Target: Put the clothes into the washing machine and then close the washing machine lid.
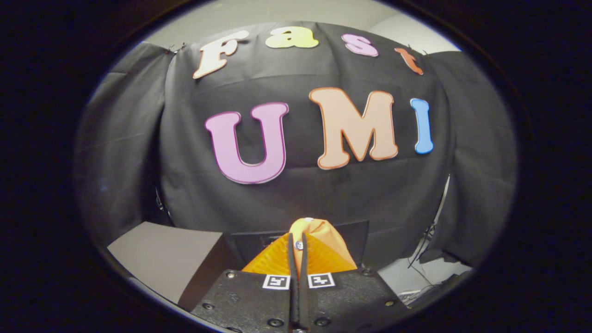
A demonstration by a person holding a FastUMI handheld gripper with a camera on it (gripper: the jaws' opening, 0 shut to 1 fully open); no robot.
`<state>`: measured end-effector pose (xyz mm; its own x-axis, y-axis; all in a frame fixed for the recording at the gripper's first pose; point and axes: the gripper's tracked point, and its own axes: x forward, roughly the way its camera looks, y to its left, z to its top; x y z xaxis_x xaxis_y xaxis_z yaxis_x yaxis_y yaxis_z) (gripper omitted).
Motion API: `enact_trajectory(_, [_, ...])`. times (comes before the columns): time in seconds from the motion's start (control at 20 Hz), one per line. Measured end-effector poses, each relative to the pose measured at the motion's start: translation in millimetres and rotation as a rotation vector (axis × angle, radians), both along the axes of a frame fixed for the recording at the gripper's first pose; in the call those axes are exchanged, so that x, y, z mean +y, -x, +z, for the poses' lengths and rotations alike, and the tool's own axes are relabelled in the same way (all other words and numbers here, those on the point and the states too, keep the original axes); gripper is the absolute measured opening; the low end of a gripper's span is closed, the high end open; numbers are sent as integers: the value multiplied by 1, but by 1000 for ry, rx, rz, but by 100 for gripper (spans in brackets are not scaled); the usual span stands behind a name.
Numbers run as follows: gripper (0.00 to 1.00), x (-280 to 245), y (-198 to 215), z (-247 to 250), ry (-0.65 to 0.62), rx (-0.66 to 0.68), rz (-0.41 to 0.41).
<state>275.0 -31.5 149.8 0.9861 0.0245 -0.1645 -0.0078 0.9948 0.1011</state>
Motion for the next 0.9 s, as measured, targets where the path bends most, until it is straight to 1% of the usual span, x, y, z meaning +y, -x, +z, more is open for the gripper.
enact_trajectory(0.2, [0, -9, -8, -52, -2, 64, -7])
enact_trajectory(0.4, [0, -9, -17, -102, -56, 112, -3])
enact_trajectory(0.55, [0, -9, -22, -148, -74, 184, 4])
enact_trajectory(0.6, [0, -9, -24, -163, -73, 202, 8])
enact_trajectory(0.7, [0, -12, -25, -188, -25, 237, 6])
enact_trajectory(0.75, [0, -10, -25, -203, -28, 260, 10])
enact_trajectory(0.9, [0, 0, -22, -235, -106, 305, 23])
